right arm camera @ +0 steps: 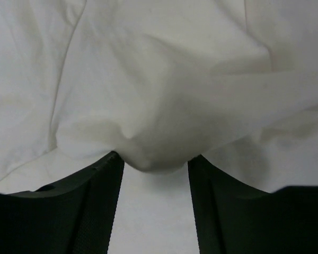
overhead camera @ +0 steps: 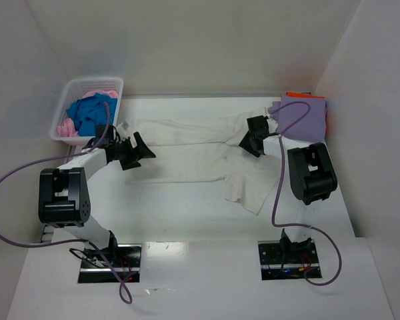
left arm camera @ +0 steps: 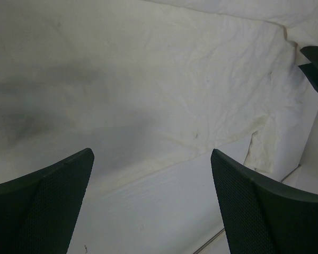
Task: Fold and stack the t-shirts
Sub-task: Fold the flattened tshirt in 1/3 of the way
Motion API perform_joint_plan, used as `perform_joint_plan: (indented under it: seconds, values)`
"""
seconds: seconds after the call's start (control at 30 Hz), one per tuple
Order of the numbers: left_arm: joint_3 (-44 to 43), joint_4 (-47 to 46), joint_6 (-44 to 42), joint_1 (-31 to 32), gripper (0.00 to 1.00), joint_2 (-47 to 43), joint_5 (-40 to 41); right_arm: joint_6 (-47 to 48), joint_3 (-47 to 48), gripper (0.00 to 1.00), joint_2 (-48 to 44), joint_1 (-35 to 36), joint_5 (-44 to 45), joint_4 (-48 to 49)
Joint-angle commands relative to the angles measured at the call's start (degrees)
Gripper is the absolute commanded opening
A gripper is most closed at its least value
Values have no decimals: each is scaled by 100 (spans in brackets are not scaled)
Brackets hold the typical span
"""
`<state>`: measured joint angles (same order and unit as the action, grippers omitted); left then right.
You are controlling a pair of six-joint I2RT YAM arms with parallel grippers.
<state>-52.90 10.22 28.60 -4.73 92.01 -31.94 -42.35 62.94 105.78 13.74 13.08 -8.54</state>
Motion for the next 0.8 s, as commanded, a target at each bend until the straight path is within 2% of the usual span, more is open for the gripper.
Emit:
perform_joint_plan:
  seconds: [0.0, 0.3, 0.47, 0.77]
  values:
    - [-203, -152, -135, -28, 99, 98, -154, -2, 350, 53, 110, 33, 510, 133]
    - [-203, -152, -135, -28, 99, 98, -154, 122, 711, 19, 242, 33, 625, 10]
    - [-203, -152, -135, -28, 99, 98, -207, -62, 711, 19, 14, -46, 494, 10]
    - [-203, -204, -135, -28, 99, 98, -260, -730, 316, 22, -303, -731, -920, 229]
